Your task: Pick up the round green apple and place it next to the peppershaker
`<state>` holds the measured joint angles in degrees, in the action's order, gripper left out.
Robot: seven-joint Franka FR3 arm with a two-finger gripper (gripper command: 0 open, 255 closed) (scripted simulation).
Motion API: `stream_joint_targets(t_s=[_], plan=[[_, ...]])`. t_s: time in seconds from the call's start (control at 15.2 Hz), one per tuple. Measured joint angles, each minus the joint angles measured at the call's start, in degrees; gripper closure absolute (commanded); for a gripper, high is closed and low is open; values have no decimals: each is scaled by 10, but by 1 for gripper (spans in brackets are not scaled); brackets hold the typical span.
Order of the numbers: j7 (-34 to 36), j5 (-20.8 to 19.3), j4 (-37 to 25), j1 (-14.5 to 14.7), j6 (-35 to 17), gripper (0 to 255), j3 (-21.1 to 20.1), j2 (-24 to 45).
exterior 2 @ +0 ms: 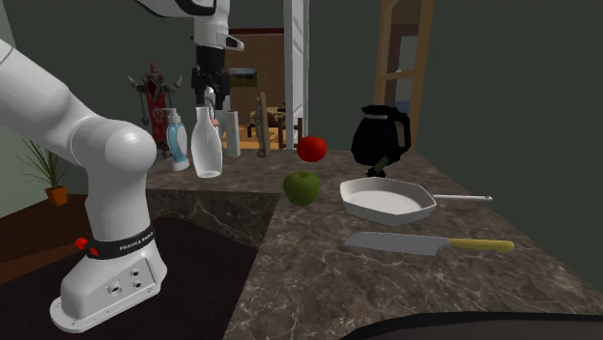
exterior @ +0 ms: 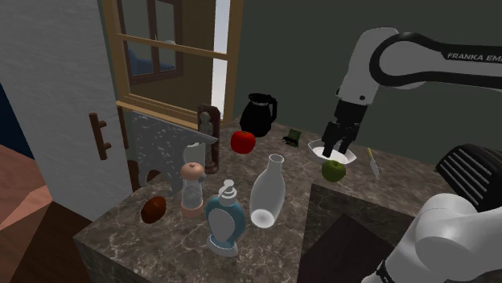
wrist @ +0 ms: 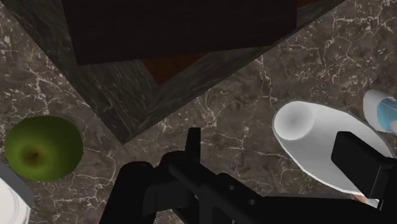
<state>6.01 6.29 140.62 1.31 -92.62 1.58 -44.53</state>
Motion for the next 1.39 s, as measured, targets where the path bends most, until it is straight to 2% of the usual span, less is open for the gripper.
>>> stream_joint_targets(t_s=[0.2,0.66,1.39], plan=[[-12,-10,5,-7,-8,0,12,4],[-80,-62,22,-45,-72,0,79,53],[-198,-111,-27,-91,-178,0,197,204]])
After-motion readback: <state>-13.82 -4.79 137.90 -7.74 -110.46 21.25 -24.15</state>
